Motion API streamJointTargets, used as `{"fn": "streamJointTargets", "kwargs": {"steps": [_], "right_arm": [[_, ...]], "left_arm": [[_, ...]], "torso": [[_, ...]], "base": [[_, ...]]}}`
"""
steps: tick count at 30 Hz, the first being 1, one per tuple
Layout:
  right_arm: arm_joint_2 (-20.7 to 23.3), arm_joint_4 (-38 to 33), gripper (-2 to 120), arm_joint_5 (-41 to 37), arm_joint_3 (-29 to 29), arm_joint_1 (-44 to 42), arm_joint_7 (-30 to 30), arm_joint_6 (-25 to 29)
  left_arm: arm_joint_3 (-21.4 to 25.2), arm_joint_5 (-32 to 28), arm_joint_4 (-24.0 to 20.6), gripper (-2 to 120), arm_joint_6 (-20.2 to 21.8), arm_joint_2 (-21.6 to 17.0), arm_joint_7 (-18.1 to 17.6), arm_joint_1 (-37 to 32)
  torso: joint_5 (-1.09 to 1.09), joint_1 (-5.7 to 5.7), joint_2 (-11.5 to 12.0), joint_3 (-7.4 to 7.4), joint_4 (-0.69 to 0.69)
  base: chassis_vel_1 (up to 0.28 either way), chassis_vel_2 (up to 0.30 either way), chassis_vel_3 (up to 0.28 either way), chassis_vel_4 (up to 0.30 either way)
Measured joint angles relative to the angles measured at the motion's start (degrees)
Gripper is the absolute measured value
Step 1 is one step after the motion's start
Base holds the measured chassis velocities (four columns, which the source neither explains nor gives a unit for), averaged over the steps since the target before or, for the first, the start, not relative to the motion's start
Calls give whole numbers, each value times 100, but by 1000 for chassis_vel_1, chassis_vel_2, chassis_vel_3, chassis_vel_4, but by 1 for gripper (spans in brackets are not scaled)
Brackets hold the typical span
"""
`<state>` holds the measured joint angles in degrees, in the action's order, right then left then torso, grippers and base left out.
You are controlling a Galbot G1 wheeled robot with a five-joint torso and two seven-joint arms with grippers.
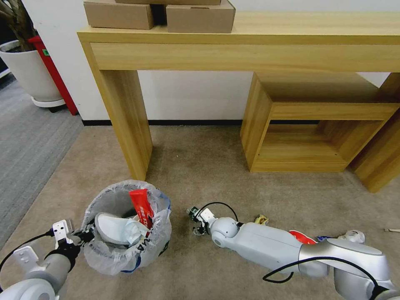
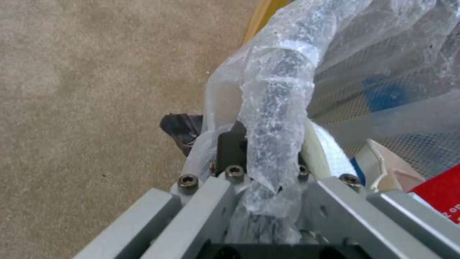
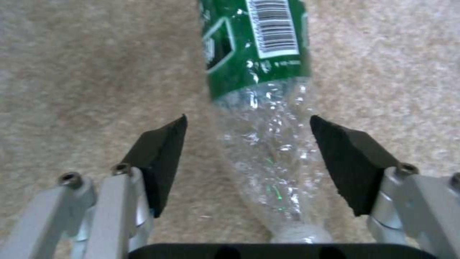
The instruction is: Pick up the trash bin and place the garbage on the floor into it.
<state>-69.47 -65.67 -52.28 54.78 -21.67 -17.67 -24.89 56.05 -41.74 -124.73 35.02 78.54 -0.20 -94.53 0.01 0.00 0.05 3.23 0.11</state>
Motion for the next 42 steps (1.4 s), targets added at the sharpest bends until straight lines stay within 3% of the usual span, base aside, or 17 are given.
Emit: {"fn": "streamJointTargets", "kwargs": {"steps": [5,11,13,18,21,26,32,35,36,39,42], "right_arm": [[50,115,69,77,-23,30,-8,113],[-6,375,57,178,-14,37,28,228],[-38,455,45,204,-12,37,45,268],[-63,542,37,248,17,41,67,335],[-87,593,25,279,36,41,78,405],[-28,568,18,264,31,24,73,571],[657,-287,17,65,-420,-54,236,1139],[1253,-1317,17,-40,-852,-80,466,1604],[1253,-1317,17,-40,-852,-80,466,1604],[1662,-2333,17,-37,-1173,-75,716,1980],[1847,-2909,17,-17,-1319,-27,855,2148]], "left_arm": [[-47,52,90,1,-20,28,29,48],[-91,81,133,1,-28,42,46,72],[-91,81,135,1,-28,36,47,74],[-86,77,135,1,-31,29,47,79],[-84,75,137,1,-45,27,48,78],[-83,75,174,1,-57,27,51,90],[-90,73,233,1,-53,2,49,156],[-88,70,259,1,-41,-19,40,167],[-88,70,259,1,-41,-19,40,167],[-94,66,260,1,-17,-30,16,185],[-103,63,247,1,3,-34,0,193]], "torso": [[0,0,0,0,0],[0,0,0,0,1],[-1,0,0,0,0],[-1,0,0,0,1],[-1,0,0,0,1],[-1,0,0,0,0],[-1,0,0,0,0],[-2,0,0,0,1],[-2,0,0,0,1],[-2,0,0,0,1],[-1,0,0,0,0]], "base": [[0,0,0,0],[0,0,0,0],[0,0,0,0],[0,0,0,0],[0,0,0,0],[0,0,0,0],[0,0,0,0],[0,0,0,0],[0,0,0,0],[0,0,0,0],[0,0,0,0]]}}
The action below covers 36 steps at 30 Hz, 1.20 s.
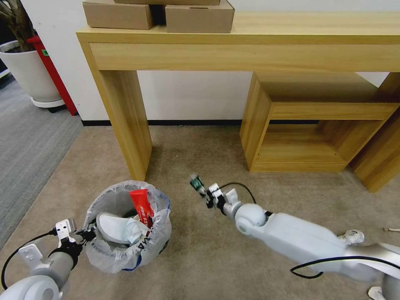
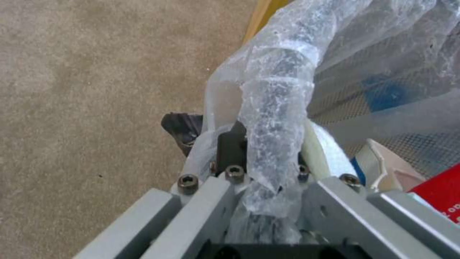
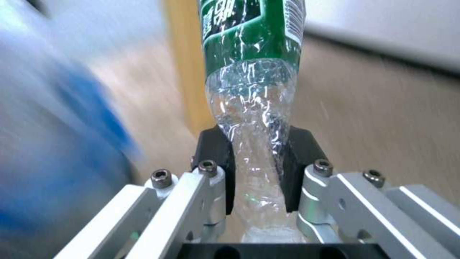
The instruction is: Pick up the trash bin and place the garbage on the floor into it.
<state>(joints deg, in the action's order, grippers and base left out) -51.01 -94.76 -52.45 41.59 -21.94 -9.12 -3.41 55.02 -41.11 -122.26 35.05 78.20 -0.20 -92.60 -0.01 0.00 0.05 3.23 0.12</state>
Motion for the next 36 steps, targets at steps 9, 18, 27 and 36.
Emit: {"fn": "streamJointTargets", "kwargs": {"steps": [9,18,27,36], "right_arm": [[329,-1293,17,-335,3,810,884,800],[-67,-1494,17,-950,1250,1611,1336,1109],[-559,-1058,17,-847,1954,1793,1216,1150],[-1212,-456,17,-644,2239,1785,1054,1238]], "left_arm": [[-11,-28,-108,1,57,-12,-52,19],[2,-104,-219,1,90,-5,-102,43],[12,-135,-325,1,93,37,-114,20],[54,-149,-374,1,89,65,-100,-31]], "torso": [[1,0,0,0,0],[1,0,0,0,0],[1,0,0,0,0],[1,0,0,0,-1]], "base": [[0,0,0,0],[0,0,0,0],[0,0,0,0],[0,0,0,0]]}}
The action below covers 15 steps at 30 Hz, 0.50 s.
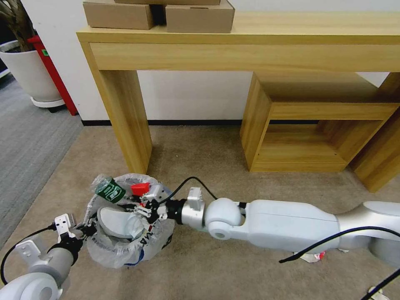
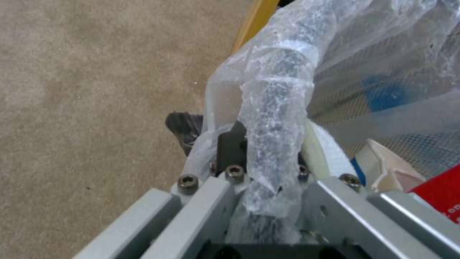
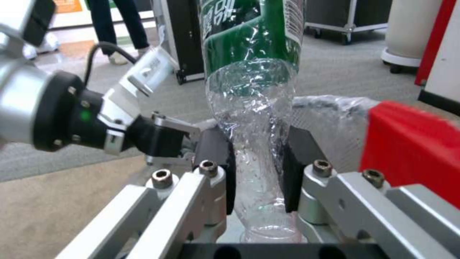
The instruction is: Pick up the trash bin and place the garbage on the floor into it.
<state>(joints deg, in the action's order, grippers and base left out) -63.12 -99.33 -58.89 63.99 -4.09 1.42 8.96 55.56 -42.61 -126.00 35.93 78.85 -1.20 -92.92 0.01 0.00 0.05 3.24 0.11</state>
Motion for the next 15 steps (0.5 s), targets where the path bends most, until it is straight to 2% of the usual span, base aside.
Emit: {"fn": "streamJointTargets", "kwargs": {"steps": [2,10,13,14,15], "right_arm": [[-157,161,17,52,32,-23,-9,23],[-211,333,19,189,63,-42,17,41],[-153,367,34,233,63,-77,20,44],[-153,367,34,233,63,-77,20,44],[-131,367,39,241,61,-91,23,51]], "left_arm": [[18,-14,-1,1,-6,-9,5,-11],[39,-51,-2,1,-21,-36,12,-20],[37,-55,15,1,-23,-44,14,-4],[37,-55,15,1,-23,-44,14,-4],[33,-55,23,1,-23,-46,14,1]], "torso": [[0,0,0,0,0],[0,0,0,0,0],[0,0,0,0,0],[0,0,0,0,0],[0,0,0,0,1]], "base": [[0,0,0,0],[0,0,0,0],[0,0,0,0],[0,0,0,0],[0,0,0,0]]}}
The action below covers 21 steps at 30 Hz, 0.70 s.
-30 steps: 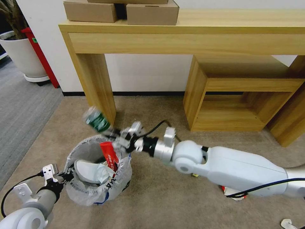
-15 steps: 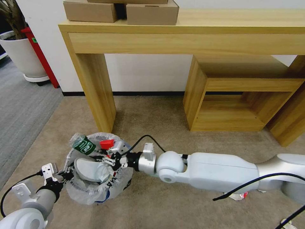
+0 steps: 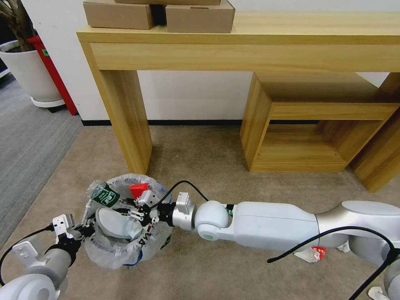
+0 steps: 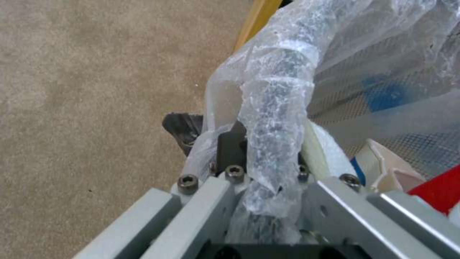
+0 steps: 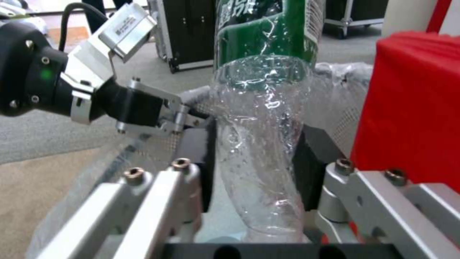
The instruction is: Pick up the trash bin and place the garbage on the floor into it.
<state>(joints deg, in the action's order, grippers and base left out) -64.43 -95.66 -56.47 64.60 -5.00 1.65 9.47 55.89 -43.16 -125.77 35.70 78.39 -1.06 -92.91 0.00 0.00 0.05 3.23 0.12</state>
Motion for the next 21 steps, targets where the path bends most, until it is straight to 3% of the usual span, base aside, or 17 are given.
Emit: {"fn": "streamJointTargets", "kwargs": {"steps": [5,8,15,21], "right_arm": [[85,-16,53,17,-31,-35,16,12],[136,-61,70,27,-72,-58,24,29],[221,-207,95,-12,-226,-98,11,50],[374,-474,100,-153,-528,-183,-80,26]], "left_arm": [[-15,1,33,1,0,-2,0,28],[-32,12,77,1,0,5,0,54],[-45,48,107,1,0,37,0,64],[-46,76,104,1,0,42,-2,44]], "torso": [[-1,0,0,0,0],[0,0,0,0,0],[-1,0,0,0,0],[-1,0,0,0,0]], "base": [[0,0,0,0],[0,0,0,0],[0,0,0,0],[0,0,0,0]]}}
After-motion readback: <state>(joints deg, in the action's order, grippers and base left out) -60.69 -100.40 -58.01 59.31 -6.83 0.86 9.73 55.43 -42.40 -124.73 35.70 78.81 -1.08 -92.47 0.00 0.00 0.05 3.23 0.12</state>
